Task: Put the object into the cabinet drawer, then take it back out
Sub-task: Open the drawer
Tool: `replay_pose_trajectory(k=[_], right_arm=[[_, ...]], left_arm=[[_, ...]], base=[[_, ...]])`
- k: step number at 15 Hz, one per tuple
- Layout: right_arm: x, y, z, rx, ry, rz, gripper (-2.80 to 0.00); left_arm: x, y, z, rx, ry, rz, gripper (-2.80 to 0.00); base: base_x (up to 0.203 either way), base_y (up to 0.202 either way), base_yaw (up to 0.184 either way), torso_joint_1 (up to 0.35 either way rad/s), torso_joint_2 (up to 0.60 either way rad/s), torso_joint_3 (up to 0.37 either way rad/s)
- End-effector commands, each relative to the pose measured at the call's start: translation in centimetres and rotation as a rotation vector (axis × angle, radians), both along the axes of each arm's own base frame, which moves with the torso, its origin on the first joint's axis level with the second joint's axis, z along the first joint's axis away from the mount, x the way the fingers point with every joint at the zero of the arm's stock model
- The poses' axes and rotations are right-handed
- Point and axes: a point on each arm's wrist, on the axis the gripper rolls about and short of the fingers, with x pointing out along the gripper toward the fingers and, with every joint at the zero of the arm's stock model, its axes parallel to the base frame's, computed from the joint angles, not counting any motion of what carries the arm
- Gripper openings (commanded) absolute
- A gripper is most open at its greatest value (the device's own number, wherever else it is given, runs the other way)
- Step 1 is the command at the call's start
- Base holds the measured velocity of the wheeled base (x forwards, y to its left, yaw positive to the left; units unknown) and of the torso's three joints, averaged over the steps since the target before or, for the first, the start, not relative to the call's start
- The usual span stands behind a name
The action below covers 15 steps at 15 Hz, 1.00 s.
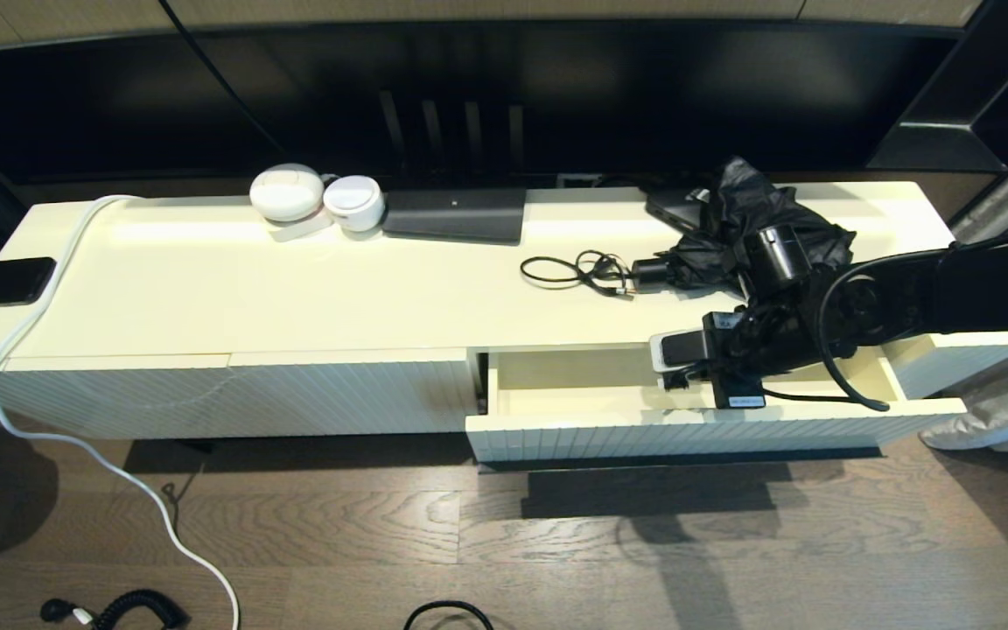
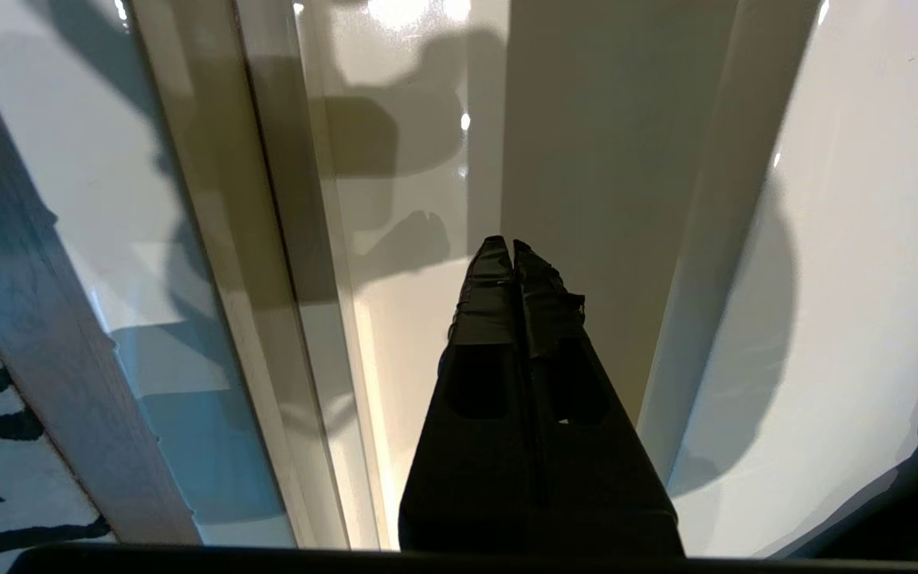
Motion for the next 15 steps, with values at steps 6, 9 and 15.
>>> replay_pose_trajectory(k=[6, 9, 15], right_arm=[[-0.7, -0.2, -0.1, -0.023, 0.058, 0.006, -2.8], [-1.2, -0.2, -0.1, -0.033, 0.091, 0.009, -2.8], [-2.5, -0.4, -0.7, -0.052, 0.156, 0.014, -2.8]], left_arm=[[0.0, 0.0, 0.0, 0.0, 0.0, 0.0, -2.8], [0.0, 0.0, 0.0, 0.0, 0.0, 0.0, -2.8], [0.0, 0.0, 0.0, 0.0, -0.001, 0.0, -2.8]], base=[[0.0, 0.0, 0.0, 0.0, 0.0, 0.0], [0.0, 0.0, 0.0, 0.0, 0.0, 0.0], [0.0, 0.0, 0.0, 0.0, 0.0, 0.0]])
